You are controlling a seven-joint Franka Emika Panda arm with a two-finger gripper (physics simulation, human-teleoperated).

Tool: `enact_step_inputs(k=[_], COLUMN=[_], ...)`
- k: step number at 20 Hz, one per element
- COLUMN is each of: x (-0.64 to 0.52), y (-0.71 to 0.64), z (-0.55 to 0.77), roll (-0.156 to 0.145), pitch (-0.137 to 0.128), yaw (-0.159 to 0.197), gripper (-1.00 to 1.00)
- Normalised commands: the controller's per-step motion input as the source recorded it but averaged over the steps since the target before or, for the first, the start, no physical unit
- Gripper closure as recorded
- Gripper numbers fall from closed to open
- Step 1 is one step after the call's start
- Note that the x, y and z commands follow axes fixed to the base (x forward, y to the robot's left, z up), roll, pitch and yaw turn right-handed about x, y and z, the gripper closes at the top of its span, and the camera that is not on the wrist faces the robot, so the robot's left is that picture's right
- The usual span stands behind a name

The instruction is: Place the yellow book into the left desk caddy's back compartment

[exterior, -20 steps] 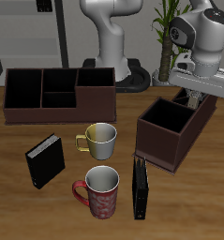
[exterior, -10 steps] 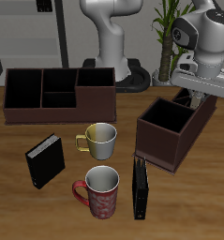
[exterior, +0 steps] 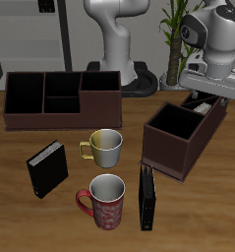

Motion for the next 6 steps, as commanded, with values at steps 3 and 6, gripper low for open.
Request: enact_step_inputs(k=[3,6], x=[-0.06,-0.02], y=[-0.02,-0.05], z=[0.12,0.14], roll=[-0.007,-0.009], pitch=[-0.025,-0.026], yaw=[0.003,0.0], gripper=[-1.0,-1.0])
